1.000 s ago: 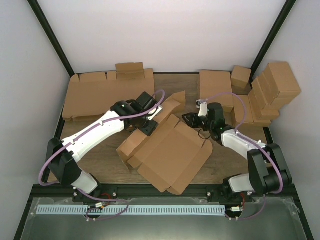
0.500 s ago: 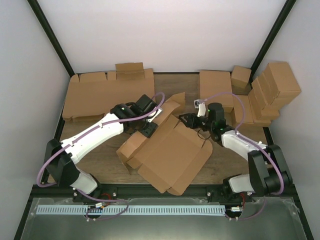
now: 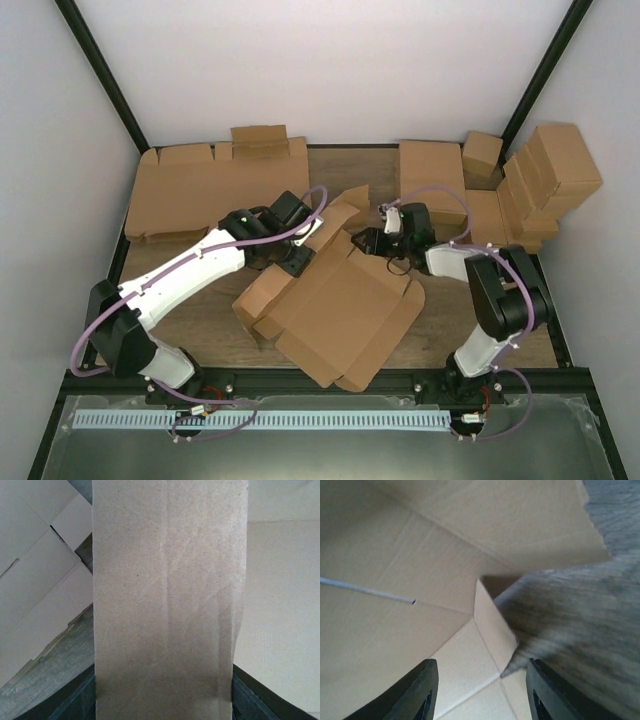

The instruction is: Fold the paper box

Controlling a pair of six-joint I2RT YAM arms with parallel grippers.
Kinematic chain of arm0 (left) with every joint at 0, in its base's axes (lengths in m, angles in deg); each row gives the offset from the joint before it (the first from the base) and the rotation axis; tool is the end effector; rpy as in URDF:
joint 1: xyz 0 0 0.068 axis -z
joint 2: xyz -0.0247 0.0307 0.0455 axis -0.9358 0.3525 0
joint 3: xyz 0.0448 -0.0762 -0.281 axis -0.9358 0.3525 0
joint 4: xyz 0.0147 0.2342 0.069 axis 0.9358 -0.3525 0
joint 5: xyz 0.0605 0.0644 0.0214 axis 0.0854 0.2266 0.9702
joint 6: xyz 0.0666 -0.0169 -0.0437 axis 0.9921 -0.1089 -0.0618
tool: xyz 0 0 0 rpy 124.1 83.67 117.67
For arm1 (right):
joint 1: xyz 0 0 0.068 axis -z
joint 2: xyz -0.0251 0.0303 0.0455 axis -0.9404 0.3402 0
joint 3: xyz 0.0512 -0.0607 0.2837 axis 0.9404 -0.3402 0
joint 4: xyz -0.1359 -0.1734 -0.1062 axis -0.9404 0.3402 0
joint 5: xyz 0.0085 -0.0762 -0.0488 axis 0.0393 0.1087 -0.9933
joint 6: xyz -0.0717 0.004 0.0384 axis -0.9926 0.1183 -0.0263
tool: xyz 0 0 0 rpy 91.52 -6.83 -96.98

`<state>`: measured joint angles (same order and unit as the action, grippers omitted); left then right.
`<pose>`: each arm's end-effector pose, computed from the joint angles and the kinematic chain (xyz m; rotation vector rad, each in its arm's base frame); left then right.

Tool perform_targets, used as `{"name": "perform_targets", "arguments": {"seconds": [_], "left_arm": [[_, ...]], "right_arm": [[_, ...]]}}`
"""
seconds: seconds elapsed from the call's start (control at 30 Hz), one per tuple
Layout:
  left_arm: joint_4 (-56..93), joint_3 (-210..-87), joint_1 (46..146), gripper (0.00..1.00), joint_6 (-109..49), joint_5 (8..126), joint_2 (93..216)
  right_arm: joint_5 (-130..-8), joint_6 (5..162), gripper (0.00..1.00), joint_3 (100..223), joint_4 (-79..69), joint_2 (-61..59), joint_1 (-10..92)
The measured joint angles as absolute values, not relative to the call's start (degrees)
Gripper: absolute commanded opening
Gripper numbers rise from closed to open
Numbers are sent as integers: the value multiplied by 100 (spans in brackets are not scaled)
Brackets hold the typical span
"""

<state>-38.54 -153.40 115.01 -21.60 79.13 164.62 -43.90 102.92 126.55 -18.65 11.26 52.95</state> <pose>0.2106 -0.2085 0.2936 0.9635 2.5130 -0.1731 0.2990 0.1326 0.1710 -0.1396 2.3362 1.0411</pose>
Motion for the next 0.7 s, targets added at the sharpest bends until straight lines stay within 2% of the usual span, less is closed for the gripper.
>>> {"name": "perform_targets", "arguments": {"seconds": [0.23, 0.53, 0.7], "left_arm": [[-3845, -15327, 11505, 60, -2178, 7908, 16446], [-3825, -15285, 11505, 60, -2178, 7908, 16407], [-3843, -15281, 11516, 60, -2180, 7948, 16405]], "right_arm": [[-4425, 10425, 50, 13264, -2012, 1956, 5295], [-4086, 10386, 33, 13494, -2169, 2426, 5290], [-3704, 10038, 33, 13496, -2152, 2393, 5205]]}}
